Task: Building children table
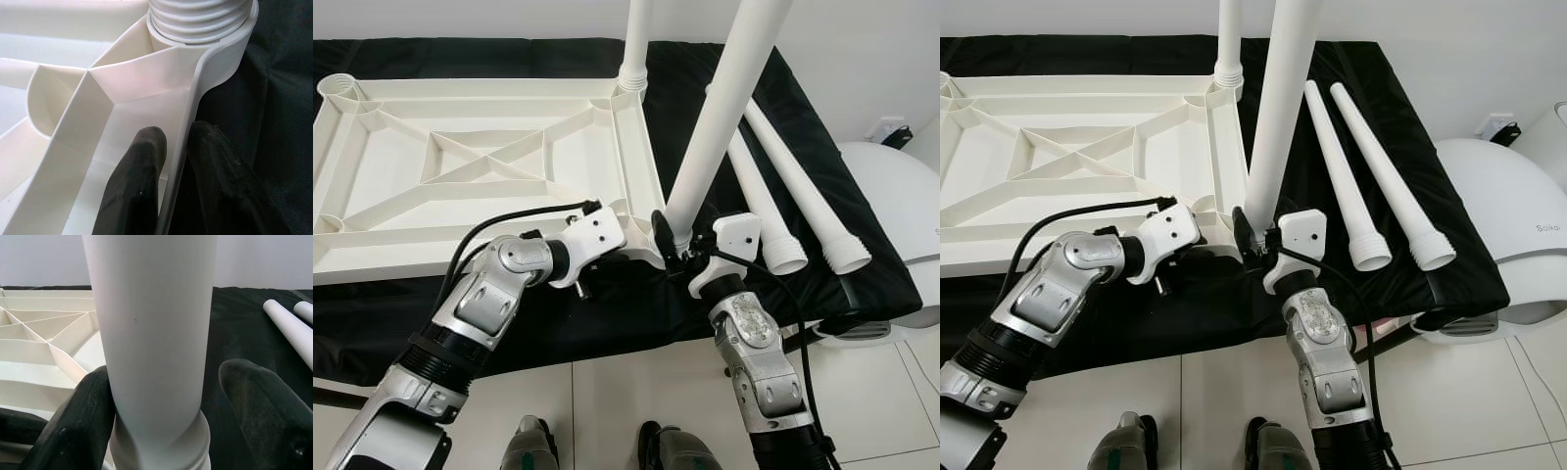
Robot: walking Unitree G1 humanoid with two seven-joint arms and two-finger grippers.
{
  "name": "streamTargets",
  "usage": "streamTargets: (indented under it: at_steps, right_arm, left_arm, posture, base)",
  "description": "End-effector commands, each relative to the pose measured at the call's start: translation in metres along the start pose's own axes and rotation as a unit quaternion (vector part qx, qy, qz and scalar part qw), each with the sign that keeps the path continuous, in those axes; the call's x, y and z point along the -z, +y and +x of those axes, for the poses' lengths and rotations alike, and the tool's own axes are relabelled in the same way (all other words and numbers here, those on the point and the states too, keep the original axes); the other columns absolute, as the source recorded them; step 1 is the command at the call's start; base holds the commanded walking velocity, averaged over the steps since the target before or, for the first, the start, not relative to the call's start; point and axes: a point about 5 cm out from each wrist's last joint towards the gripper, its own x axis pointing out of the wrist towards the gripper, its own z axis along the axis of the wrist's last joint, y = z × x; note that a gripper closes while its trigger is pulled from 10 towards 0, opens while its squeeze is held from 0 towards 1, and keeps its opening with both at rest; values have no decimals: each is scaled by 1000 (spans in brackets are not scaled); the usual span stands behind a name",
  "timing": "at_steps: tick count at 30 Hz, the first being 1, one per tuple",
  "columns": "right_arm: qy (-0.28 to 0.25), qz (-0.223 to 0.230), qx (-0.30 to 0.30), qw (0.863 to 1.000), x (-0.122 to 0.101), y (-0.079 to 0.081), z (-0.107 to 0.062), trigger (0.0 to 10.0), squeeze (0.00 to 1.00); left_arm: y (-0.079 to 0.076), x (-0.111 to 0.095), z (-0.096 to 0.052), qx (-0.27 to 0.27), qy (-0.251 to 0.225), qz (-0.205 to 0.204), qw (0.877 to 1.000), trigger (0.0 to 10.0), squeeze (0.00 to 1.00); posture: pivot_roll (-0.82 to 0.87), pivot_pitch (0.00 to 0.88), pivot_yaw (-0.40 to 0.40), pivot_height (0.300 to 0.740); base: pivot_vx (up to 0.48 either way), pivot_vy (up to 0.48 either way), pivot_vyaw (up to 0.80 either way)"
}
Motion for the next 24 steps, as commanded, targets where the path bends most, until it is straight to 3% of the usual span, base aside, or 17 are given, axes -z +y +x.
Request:
streamTargets:
  at_steps: [1,14,24]
  right_arm:
    - [-1,3,-6,1000,-1,1,-2,10000,0]
    - [7,7,-29,1000,2,-3,-7,10000,0]
    - [4,6,-57,998,0,-15,-6,10000,0]
  left_arm:
    - [-3,-18,3,11,-33,27,999,10000,0]
    - [-2,-18,2,11,-34,27,999,10000,0]
    - [-1,-17,2,12,-32,28,999,10000,0]
  posture:
    - [17,188,-49,740]
    - [12,190,-46,740]
    - [11,190,-40,740]
  base:
    - [0,0,0]
    - [0,0,0]
    - [0,0,0]
